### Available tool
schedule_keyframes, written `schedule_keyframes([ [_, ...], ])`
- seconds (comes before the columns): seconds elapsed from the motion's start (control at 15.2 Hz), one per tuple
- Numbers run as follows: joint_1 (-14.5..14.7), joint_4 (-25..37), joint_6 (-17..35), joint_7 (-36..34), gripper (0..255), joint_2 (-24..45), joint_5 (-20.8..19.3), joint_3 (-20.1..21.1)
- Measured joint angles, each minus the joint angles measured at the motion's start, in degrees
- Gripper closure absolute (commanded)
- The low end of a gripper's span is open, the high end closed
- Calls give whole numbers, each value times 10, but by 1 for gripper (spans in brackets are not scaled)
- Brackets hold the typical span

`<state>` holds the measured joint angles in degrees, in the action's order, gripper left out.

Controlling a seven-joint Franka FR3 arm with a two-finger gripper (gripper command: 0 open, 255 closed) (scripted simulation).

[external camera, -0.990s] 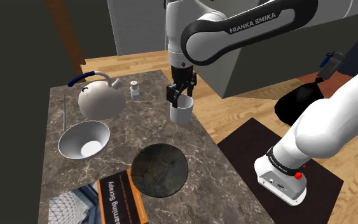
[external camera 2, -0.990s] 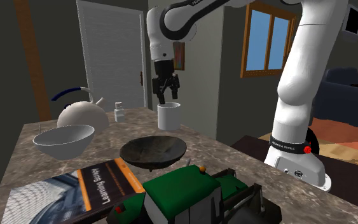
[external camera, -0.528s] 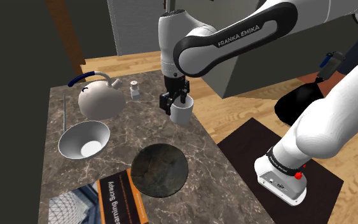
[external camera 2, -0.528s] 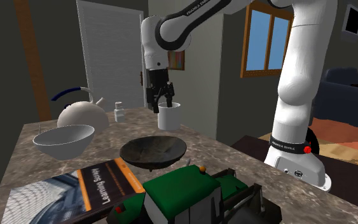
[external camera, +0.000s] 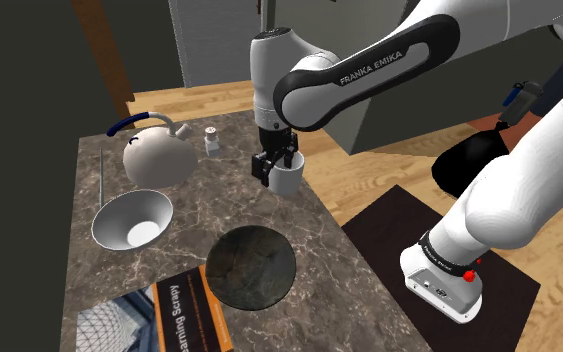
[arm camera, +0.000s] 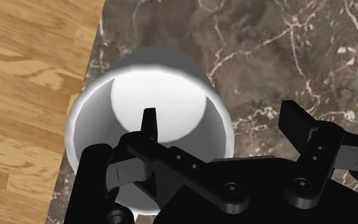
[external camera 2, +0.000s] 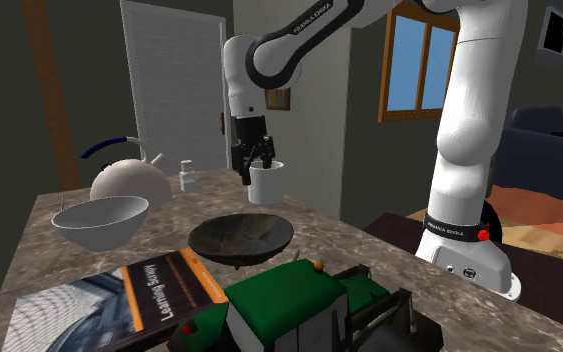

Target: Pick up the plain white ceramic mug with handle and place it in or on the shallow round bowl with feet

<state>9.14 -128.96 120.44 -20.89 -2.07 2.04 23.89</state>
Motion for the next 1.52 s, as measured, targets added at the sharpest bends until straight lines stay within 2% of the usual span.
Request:
schedule_keyframes([
  [0.07, 0, 0, 0, 0, 0, 0, 0, 0],
  [0.13, 0, 0, 0, 0, 255, 0, 0, 0],
  [0.79, 0, 0, 0, 0, 255, 0, 0, 0],
  [1.52, -1, 44, -76, 10, 255, -35, 13, -4],
])
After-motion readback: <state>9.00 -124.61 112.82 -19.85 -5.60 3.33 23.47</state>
